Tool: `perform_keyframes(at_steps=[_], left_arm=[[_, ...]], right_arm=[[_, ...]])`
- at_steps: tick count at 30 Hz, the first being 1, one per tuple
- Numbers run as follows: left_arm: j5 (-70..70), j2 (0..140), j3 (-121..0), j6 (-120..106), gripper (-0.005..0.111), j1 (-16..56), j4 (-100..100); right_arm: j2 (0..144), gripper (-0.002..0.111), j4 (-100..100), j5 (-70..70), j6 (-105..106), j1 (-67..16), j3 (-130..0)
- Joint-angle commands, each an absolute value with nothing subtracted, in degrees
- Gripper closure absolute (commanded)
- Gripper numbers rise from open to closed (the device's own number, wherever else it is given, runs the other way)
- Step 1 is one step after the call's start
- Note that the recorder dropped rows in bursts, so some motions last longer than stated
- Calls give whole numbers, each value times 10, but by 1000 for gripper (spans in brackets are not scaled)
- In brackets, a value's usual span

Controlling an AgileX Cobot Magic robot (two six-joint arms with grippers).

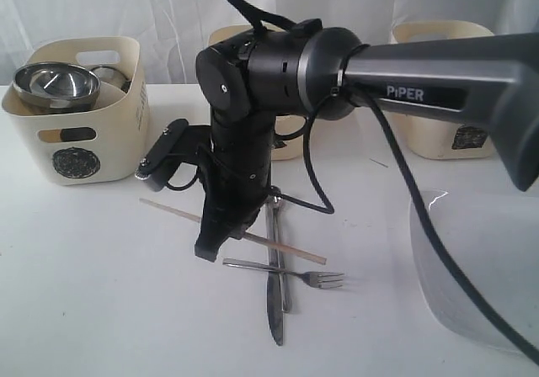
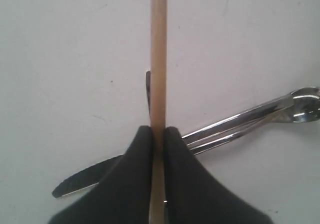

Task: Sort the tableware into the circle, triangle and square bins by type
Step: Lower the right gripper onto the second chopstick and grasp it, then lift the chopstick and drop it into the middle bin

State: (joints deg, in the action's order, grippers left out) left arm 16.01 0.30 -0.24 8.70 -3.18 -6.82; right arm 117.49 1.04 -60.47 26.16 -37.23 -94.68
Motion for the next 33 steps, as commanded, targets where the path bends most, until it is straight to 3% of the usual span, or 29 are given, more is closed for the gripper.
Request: perform_keyframes(at_steps=[1, 6, 14, 24, 27, 29, 32, 33], left_arm=[[158, 0, 0, 86, 107, -33, -64], [158, 0, 0, 86, 107, -33, -64], [158, 0, 0, 86, 107, -33, -64], [158, 0, 0, 86, 107, -33, -64], [158, 0, 0, 86, 107, -33, -64], [158, 0, 0, 86, 107, -33, -64], [158, 0, 0, 86, 107, -33, -64], [158, 0, 0, 86, 107, -33, -64]], right_arm=[[1148, 108, 99, -544, 253, -371, -948], [1113, 108, 252, -394, 94, -364, -948], [1101, 108, 276, -153, -218, -282, -928], [1119, 108, 264, 134, -305, -188, -912], [1174, 108, 251, 263, -293, -160, -915], [1214, 108, 251, 279, -270, -150, -925], [1249, 99, 251, 271, -270, -147, -948], [1258, 90, 251, 271, -270, -147, -952]])
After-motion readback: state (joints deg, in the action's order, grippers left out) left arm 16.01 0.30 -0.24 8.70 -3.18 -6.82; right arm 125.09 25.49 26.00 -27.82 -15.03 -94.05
